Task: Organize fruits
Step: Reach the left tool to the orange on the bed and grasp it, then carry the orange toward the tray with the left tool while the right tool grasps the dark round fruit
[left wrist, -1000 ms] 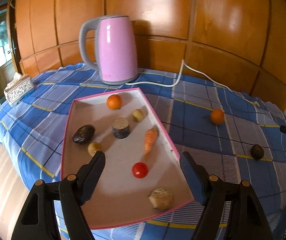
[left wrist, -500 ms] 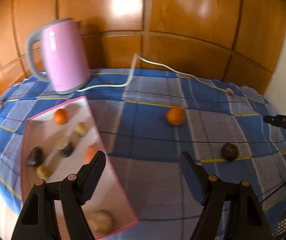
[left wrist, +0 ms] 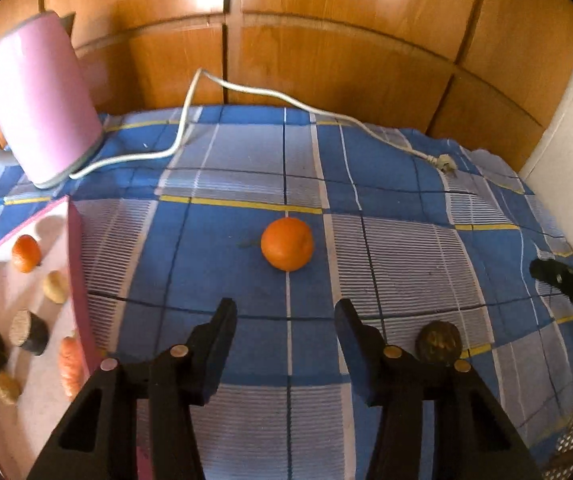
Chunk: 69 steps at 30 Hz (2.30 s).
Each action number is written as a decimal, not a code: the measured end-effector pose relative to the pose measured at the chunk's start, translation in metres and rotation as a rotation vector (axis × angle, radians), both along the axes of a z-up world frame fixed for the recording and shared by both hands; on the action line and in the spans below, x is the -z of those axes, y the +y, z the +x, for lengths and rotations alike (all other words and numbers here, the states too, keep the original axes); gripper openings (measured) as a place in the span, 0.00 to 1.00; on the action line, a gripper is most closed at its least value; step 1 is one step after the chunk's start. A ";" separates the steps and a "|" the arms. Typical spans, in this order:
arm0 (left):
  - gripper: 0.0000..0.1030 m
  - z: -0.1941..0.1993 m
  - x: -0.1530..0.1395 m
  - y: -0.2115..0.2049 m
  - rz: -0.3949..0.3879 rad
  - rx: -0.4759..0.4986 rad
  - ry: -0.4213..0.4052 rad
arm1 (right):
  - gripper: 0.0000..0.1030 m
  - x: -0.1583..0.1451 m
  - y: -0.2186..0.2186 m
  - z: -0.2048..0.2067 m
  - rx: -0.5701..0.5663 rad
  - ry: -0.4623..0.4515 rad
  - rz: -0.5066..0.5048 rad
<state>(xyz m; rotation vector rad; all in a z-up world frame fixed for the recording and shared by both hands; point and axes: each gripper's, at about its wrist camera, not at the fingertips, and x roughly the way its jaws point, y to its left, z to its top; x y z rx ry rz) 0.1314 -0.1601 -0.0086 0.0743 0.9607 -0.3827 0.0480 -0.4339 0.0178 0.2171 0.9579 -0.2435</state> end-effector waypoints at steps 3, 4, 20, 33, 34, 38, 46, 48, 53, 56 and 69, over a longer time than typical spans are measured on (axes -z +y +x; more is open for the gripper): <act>0.56 0.008 0.006 -0.005 0.007 -0.010 0.015 | 0.44 0.003 0.006 0.002 -0.027 0.022 -0.014; 0.59 0.013 0.009 -0.007 0.006 -0.012 0.025 | 0.44 0.003 0.008 0.003 -0.035 0.024 -0.019; 0.69 0.073 0.039 -0.025 0.000 -0.072 0.093 | 0.47 0.005 -0.003 0.003 0.021 0.024 -0.001; 0.38 0.041 0.025 -0.026 -0.022 0.015 -0.009 | 0.47 0.013 0.009 0.008 -0.045 0.062 -0.025; 0.38 0.031 0.022 -0.024 -0.027 0.031 -0.017 | 0.47 0.014 0.011 0.009 -0.057 0.069 -0.030; 0.38 -0.004 0.017 -0.015 -0.025 0.060 -0.044 | 0.47 0.021 0.025 0.011 -0.118 0.104 -0.058; 0.38 -0.053 0.020 0.002 -0.010 0.020 -0.059 | 0.47 0.026 0.017 0.010 -0.064 0.125 -0.070; 0.38 -0.059 0.020 0.006 -0.011 0.015 -0.062 | 0.47 0.026 0.010 0.010 -0.032 0.123 -0.056; 0.38 -0.072 0.013 0.013 -0.031 0.013 -0.087 | 0.47 0.025 0.003 0.008 0.002 0.116 -0.030; 0.38 -0.078 0.005 0.017 -0.044 0.013 -0.107 | 0.47 0.027 0.006 0.009 -0.014 0.117 -0.018; 0.38 -0.094 -0.015 0.036 -0.097 0.008 -0.153 | 0.46 0.030 0.047 0.014 -0.185 0.080 0.018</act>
